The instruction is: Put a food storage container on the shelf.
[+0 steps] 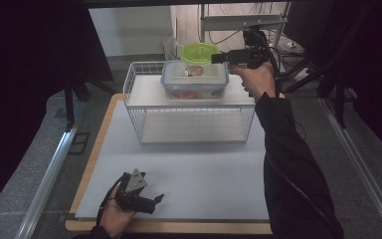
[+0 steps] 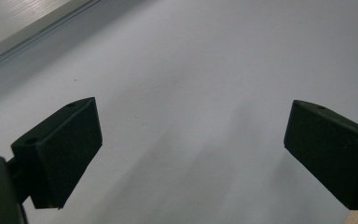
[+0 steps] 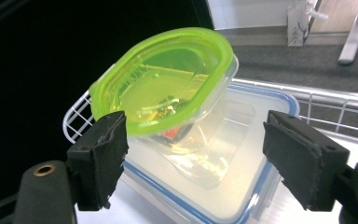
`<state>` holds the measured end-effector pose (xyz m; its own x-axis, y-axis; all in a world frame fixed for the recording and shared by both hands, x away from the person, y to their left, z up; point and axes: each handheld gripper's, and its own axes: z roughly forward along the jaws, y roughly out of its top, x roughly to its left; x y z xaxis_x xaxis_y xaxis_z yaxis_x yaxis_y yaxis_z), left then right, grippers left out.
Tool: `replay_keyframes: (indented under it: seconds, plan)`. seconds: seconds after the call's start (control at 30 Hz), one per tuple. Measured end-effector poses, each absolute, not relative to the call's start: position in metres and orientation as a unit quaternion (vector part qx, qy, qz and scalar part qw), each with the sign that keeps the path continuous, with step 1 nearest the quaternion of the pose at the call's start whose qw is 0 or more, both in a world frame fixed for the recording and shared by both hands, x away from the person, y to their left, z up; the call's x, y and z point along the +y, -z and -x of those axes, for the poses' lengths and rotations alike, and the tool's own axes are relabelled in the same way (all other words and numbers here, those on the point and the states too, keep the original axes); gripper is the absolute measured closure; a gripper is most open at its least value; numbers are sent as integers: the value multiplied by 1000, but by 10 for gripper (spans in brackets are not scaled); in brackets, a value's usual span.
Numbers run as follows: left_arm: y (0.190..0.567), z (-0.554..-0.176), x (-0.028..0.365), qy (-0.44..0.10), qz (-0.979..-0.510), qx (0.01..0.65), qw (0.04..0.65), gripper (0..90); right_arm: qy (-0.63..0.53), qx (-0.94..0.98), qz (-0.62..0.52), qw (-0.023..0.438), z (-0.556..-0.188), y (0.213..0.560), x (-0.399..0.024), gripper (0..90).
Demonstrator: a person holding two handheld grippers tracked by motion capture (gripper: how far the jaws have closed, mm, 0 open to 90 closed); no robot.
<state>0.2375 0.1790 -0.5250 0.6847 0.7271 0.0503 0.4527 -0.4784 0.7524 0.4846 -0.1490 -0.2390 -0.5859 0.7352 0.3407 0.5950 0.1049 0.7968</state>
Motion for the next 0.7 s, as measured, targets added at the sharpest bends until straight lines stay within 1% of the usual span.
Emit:
replay_keyframes:
  seconds: [0.33,0.43,0.7]
  plan:
    - [524,-238,180,-184,-835,355,378,38,-499,763,-393,119,-459,249,-155,144]
    - [524,-238,180,-185,-834,353,381,37,-499,767,-384,125,-451,254,-158,128]
    - [523,-238,181,-181,-828,356,393,36,-508,769,-368,121,-430,271,-170,98]
